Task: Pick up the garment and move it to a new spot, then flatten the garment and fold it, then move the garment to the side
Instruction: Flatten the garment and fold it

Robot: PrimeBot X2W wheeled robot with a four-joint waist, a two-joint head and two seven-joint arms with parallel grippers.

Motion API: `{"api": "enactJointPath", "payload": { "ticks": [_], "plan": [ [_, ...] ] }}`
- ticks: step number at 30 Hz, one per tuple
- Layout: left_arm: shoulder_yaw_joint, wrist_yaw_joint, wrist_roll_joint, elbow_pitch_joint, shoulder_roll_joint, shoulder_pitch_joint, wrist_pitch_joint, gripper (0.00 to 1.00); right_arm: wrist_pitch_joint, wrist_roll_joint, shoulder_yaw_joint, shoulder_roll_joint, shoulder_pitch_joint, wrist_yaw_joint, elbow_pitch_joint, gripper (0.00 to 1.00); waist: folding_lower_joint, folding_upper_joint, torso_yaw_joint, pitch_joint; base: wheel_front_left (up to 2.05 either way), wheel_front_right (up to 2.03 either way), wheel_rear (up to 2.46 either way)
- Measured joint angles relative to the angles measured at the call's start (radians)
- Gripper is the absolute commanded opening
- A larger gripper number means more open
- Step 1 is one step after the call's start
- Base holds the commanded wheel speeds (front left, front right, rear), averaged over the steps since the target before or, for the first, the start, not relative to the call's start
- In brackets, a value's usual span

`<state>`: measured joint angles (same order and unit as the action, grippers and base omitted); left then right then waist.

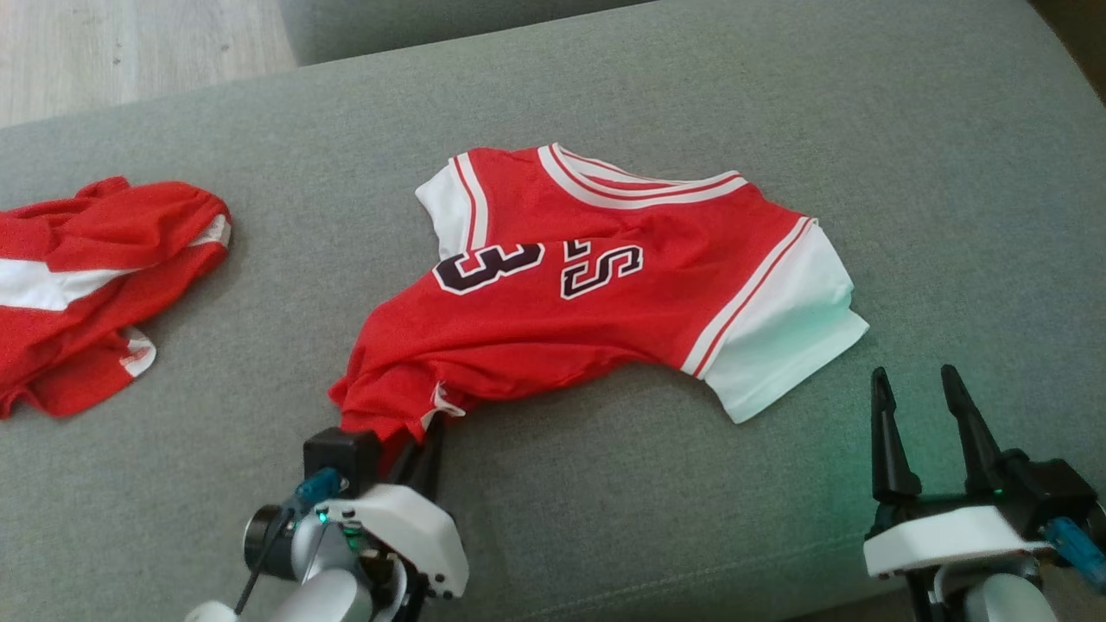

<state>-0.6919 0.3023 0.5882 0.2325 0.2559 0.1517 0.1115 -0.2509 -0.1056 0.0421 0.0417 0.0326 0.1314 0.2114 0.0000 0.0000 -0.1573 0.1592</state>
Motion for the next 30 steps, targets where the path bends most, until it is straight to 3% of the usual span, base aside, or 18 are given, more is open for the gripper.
{"api": "enactJointPath", "payload": {
  "ticks": [3, 7, 14, 20, 30],
  "plan": [
    [-0.001, 0.0, 0.017, -0.038, 0.004, -0.001, -0.019, 0.0, 0.0, 0.0, 0.0, 0.0, 0.0, 0.0, 0.001, 1.0, 0.0, 0.0, 0.001, -0.005, 0.0, 0.0, 0.0],
    [0.017, -0.022, 0.099, -0.252, 0.009, -0.005, -0.084, 0.0, 0.0, 0.0, 0.002, 0.0, 0.004, 0.0, 0.004, 1.0, 0.0, 0.0, 0.008, -0.024, 0.0, 0.0, 0.0],
    [0.11, -0.032, 0.195, -0.504, 0.11, 0.007, -0.215, 0.0, 0.0, -0.001, -0.004, 0.0, 0.004, 0.0, 0.007, 1.0, 0.0, 0.0, 0.008, -0.043, 0.0, 0.0, 0.0],
    [0.223, -0.074, 0.3, -0.443, 0.161, 0.143, -0.298, 0.0, 0.0, -0.02, -0.017, 0.0, 0.0, 0.0, 0.007, 1.0, 0.0, 0.0, -0.031, -0.03, 0.0, 0.0, 0.0],
    [0.256, -0.142, 0.267, -0.163, 0.175, 0.455, -0.3, 0.0, 0.0, -0.037, -0.016, 0.0, -0.034, 0.0, 0.011, 1.0, 0.0, 0.0, -0.114, 0.023, 0.0, 0.0, 0.0]
  ]
}}
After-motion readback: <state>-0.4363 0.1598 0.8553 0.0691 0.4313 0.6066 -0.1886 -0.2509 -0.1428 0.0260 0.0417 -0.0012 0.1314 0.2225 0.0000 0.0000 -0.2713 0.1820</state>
